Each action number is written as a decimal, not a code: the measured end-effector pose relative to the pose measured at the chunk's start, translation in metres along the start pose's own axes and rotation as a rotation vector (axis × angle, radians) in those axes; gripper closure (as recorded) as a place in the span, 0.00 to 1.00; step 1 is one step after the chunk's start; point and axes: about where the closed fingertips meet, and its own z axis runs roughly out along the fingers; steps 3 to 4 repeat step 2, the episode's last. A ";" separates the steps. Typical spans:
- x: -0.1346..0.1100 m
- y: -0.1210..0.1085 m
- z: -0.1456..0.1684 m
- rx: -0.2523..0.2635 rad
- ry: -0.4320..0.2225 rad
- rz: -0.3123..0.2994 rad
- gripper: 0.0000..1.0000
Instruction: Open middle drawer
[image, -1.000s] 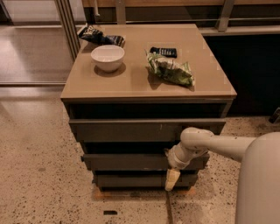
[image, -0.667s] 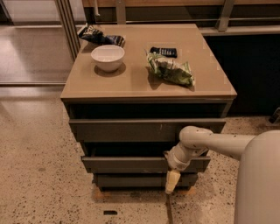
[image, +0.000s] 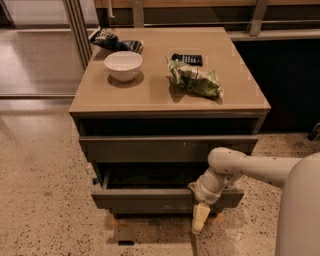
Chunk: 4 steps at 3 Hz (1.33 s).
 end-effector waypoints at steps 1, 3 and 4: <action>0.005 0.040 -0.003 -0.066 0.000 0.043 0.00; 0.005 0.040 -0.003 -0.066 0.000 0.043 0.00; 0.005 0.040 -0.003 -0.066 0.000 0.043 0.00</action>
Offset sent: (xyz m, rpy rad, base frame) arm -0.0555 -0.0068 0.0187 -0.0006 0.1013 -0.0230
